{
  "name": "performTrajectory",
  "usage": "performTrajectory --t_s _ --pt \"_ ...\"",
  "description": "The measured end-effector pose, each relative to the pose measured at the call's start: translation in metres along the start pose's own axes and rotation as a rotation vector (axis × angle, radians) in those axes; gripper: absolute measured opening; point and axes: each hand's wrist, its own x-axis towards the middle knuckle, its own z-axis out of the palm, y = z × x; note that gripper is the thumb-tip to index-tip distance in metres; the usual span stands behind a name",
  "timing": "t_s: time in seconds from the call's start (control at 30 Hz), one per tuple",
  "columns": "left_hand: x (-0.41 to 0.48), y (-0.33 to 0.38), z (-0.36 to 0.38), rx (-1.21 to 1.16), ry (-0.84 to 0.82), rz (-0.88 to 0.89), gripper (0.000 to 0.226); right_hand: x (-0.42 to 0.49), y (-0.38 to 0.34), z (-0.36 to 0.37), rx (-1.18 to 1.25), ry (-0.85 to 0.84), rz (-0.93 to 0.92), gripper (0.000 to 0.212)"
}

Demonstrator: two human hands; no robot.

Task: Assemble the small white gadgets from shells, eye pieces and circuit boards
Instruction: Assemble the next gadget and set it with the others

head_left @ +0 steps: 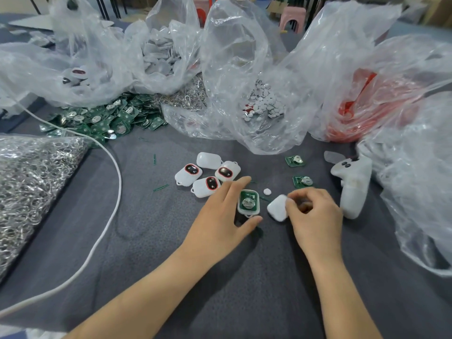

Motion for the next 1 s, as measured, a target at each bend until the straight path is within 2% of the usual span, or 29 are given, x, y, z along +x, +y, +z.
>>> performTrajectory --t_s 0.1,0.2,0.23,0.3,0.43,0.57,0.63,0.77,0.9,1.0 --pt "0.000 -0.001 -0.001 -0.041 -0.032 0.037 0.069 -0.001 0.003 -0.007 -0.051 -0.127 -0.081 0.023" --pt "0.001 -0.003 -0.001 -0.036 -0.055 0.094 0.072 0.002 0.002 -0.020 -0.142 -0.441 -0.232 0.053" --pt "0.002 -0.004 0.000 -0.019 -0.045 0.102 0.073 0.005 0.001 -0.024 -0.218 -0.543 -0.283 0.057" --pt "0.002 -0.005 0.001 0.017 -0.002 0.083 0.076 0.011 -0.001 -0.031 -0.348 -0.648 -0.351 0.052" --pt "0.003 -0.003 0.002 0.056 0.019 0.038 0.081 0.018 -0.004 -0.044 -0.488 -0.642 -0.389 0.033" --pt "0.003 -0.005 0.002 0.091 -0.002 0.072 0.076 0.021 -0.009 -0.049 -0.301 -0.524 -0.403 0.032" --pt "0.004 -0.007 0.001 0.087 -0.037 0.104 0.077 0.020 -0.015 -0.046 -0.226 -0.518 -0.444 0.033" --pt "0.003 -0.009 -0.002 0.011 -0.123 0.164 0.082 0.015 -0.025 -0.030 -0.185 -0.585 -0.537 0.034" --pt "0.004 -0.013 -0.007 -0.128 -0.154 0.124 0.088 0.011 -0.024 -0.016 -0.176 -0.597 -0.500 0.032" --pt "0.005 -0.016 -0.010 -0.245 -0.144 0.082 0.084 0.010 -0.021 -0.013 -0.164 -0.581 -0.484 0.033"
